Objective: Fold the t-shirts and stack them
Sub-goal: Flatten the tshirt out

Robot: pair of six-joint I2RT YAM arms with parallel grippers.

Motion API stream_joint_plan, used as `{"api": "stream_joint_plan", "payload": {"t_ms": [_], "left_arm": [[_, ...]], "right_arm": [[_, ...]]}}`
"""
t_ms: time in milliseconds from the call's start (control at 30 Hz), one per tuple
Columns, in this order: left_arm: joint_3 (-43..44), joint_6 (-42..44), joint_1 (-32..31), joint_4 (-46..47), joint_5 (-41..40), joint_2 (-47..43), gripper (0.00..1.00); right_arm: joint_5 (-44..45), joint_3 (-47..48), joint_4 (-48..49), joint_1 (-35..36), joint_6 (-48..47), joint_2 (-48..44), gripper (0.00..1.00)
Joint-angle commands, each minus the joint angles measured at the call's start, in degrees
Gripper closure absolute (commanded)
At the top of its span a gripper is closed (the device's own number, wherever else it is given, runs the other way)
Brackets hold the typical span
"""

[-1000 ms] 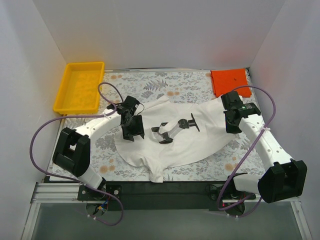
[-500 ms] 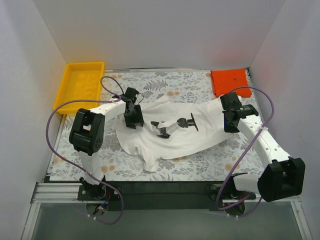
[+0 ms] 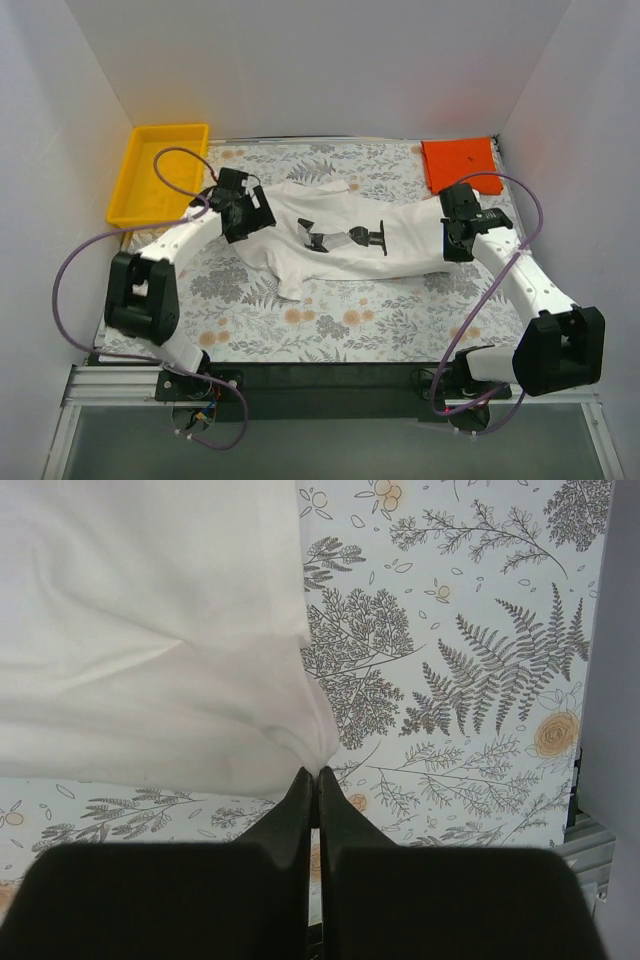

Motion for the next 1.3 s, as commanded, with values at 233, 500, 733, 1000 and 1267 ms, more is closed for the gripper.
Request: {"api": "stream_joint_plan", "payload": {"t_ms": [233, 500, 733, 1000, 1267], "left_arm": [[-28.4, -17.93, 0.26, 10.6, 0.05, -20.28, 0.4], [-29.03, -18.03, 0.26, 14.48, -2.85, -17.13, 0.58], [-27.01, -16.8, 0.26, 16.68, -4.08, -11.51, 0.53], [-25.51, -14.7, -0.09, 17.38, -4.52, -7.81, 0.72], [-17.43, -10.21, -0.27, 5.72, -10.04, -11.83, 1.0]], "right_arm": [[-3.57, -1.3, 3.91, -0.31, -0.2, -3.05, 0.99], [-6.03, -3.23, 5.14, -0.31, -0.2, -4.01, 0.99], [-5.95, -3.67, 5.58, -0.31, -0.29, -4.28, 0.99], [-5.42, -3.68, 5.49, -0.22, -0.21, -4.36, 0.99], [-1.91, -1.66, 4.35, -0.4, -2.13, -5.33, 0.99]]}}
